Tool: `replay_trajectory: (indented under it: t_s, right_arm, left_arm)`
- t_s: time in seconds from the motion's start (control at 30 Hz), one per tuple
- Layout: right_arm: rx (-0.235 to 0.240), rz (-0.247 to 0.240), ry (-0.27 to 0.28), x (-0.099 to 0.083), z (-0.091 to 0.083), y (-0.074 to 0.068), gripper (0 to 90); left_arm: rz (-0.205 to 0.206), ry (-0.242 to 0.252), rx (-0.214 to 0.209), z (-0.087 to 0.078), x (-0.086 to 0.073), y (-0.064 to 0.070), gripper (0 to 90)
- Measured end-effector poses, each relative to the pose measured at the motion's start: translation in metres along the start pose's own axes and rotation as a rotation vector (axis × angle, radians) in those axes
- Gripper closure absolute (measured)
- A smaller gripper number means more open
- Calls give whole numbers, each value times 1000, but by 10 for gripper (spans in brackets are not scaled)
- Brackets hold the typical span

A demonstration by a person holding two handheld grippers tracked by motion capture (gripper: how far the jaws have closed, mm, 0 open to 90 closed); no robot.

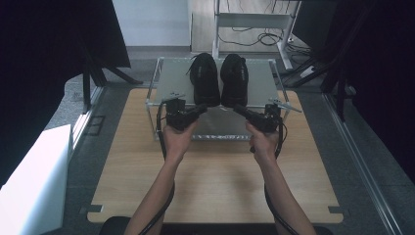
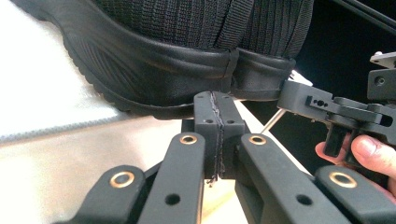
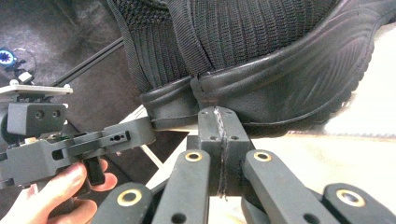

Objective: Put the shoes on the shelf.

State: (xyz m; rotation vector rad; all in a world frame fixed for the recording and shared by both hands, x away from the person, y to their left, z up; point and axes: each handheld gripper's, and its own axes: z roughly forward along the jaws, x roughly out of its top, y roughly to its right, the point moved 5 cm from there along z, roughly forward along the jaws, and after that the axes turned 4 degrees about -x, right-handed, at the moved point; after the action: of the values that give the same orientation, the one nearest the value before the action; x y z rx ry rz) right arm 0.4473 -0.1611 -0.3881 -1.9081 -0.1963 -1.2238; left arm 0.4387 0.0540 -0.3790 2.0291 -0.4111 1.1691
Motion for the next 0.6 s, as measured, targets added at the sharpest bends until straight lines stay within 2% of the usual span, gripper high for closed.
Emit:
replay_trajectory:
  t_s: [0.13,0.2,0.3,0.33,0.4,0.43,0.47,0.6]
  right_arm:
    - [-12,10,1,2,5,5,900]
    - [-23,42,3,3,8,11,900]
    - [-34,53,7,3,11,16,900]
    - [-31,71,8,4,12,18,900]
    - [-38,65,6,4,14,19,900]
    - [-38,65,6,4,14,19,900]
    - [-40,71,8,4,15,20,900]
    - [-32,74,6,5,15,21,900]
  left_arm:
    - [-13,1,2,4,1,-2,895]
    - [-12,-5,23,10,2,-3,895]
    - [-22,0,20,13,3,-5,896]
    - [-21,-7,44,16,4,-7,895]
    - [-27,-11,55,20,4,-9,895]
    - [-27,-11,55,20,4,-9,896]
    - [-45,-4,41,21,4,-10,896]
    - [-46,-5,33,20,5,-9,891]
